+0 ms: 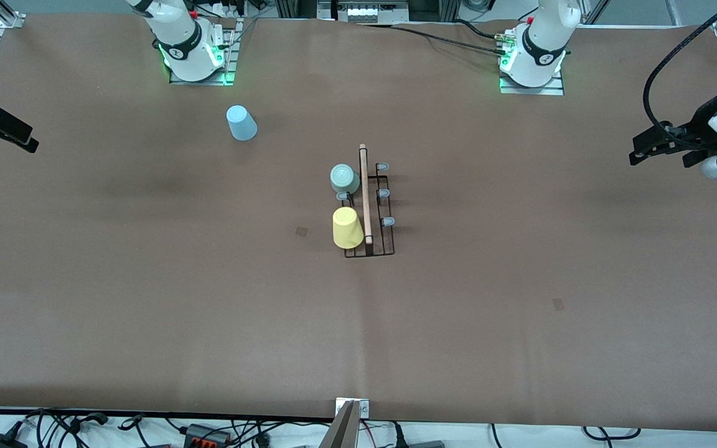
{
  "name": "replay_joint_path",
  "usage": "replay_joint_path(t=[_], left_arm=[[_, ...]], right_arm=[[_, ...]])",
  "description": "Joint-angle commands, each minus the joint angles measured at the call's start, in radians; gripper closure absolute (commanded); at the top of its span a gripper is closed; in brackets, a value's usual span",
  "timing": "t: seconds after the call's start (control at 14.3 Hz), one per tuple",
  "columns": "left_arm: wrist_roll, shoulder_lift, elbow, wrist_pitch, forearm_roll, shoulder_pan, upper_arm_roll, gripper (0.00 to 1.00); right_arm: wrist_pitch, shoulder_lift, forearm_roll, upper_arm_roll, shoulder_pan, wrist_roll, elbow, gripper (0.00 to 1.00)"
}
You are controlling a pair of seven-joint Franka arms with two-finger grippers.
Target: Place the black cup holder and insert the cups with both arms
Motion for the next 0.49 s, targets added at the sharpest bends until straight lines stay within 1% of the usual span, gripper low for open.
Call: replay_joint_path(t=[0.0, 0.35, 0.42], left_arm=[[0.012, 0.012, 0.03, -0.024, 0.015, 0.003, -0.002, 0.0], [0.012, 0.012, 0.03, -0.024, 0.015, 0.003, -0.002, 0.0], [0.012, 0.012, 0.03, -0.024, 0.015, 0.003, -0.002, 0.0]], right_arm=[[-0.037, 0.016, -0.003, 0.004, 0.0, -0.002, 0.026, 0.0], [-0.039, 0.015, 0.006, 0.004, 0.003, 0.007, 0.028, 0.0], [-0.031, 0.012, 0.023, 0.003, 0.002, 0.007, 0.028, 0.0]])
